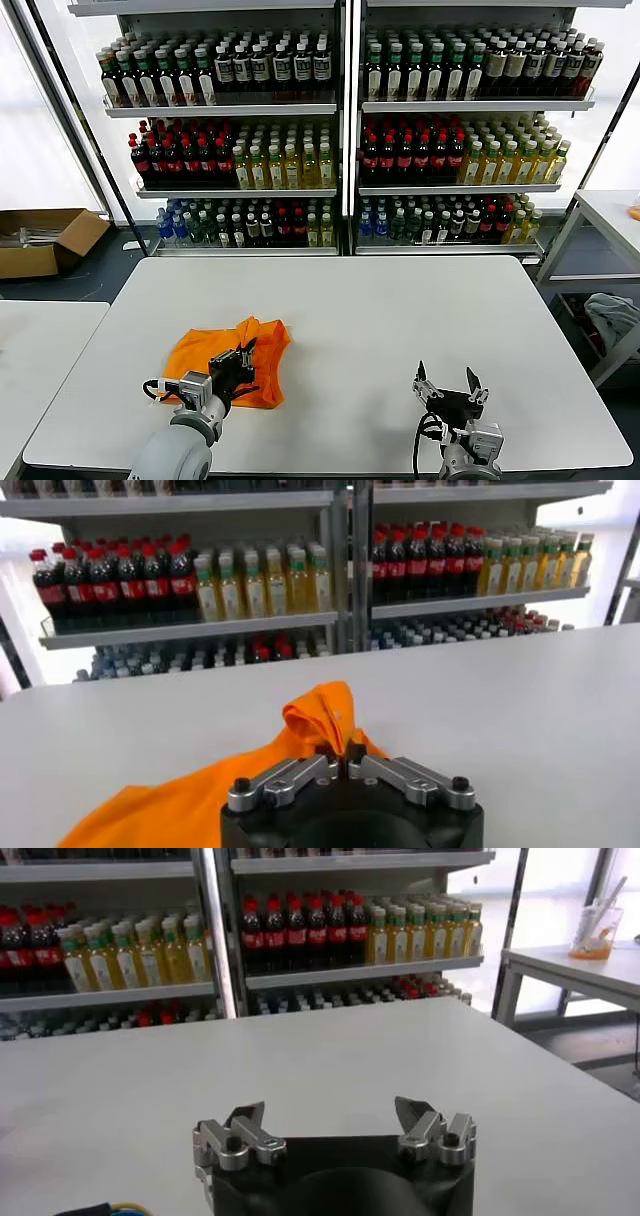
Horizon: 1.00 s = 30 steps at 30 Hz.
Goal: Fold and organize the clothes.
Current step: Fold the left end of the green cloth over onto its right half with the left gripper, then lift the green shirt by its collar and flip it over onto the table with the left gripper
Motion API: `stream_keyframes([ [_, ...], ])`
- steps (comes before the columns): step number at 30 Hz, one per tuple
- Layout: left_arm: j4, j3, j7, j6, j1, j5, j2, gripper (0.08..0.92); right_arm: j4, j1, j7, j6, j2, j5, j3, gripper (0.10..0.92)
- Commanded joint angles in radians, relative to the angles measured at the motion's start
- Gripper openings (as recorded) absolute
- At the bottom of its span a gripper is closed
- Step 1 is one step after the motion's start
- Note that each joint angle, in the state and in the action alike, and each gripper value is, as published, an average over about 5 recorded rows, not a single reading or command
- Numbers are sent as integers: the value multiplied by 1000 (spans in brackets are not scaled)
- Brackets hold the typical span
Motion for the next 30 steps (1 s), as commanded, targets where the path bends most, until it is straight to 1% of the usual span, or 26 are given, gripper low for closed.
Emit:
stream_keyframes([
  [1,60,24,24,-36,-16,30,-10,125,-2,-1,0,1,1,-1,0,823],
  [6,77,43,32,-78,-13,3,-21,259,-4,-3,0,3,0,0,1,823],
  [10,48,61,19,-86,-12,-142,-38,372,-5,-3,-1,4,-3,1,2,823],
  [15,-57,41,-55,-85,-19,-491,-66,519,-9,0,-2,6,-10,4,4,823],
  [18,-112,6,-98,-88,-25,-573,-64,606,-16,4,-2,8,-14,7,3,823],
  [21,-126,-36,-122,-86,-22,-508,-40,693,-23,12,-2,8,-17,10,-2,823],
  [25,-72,-104,-115,-85,12,-186,8,790,-31,24,-2,7,-22,17,-10,823],
  [27,-47,-142,-101,-88,42,-84,28,814,-36,30,-3,8,-24,21,-13,823],
  [30,-29,-188,-88,-89,81,-36,49,821,-43,36,-4,9,-28,25,-18,823],
])
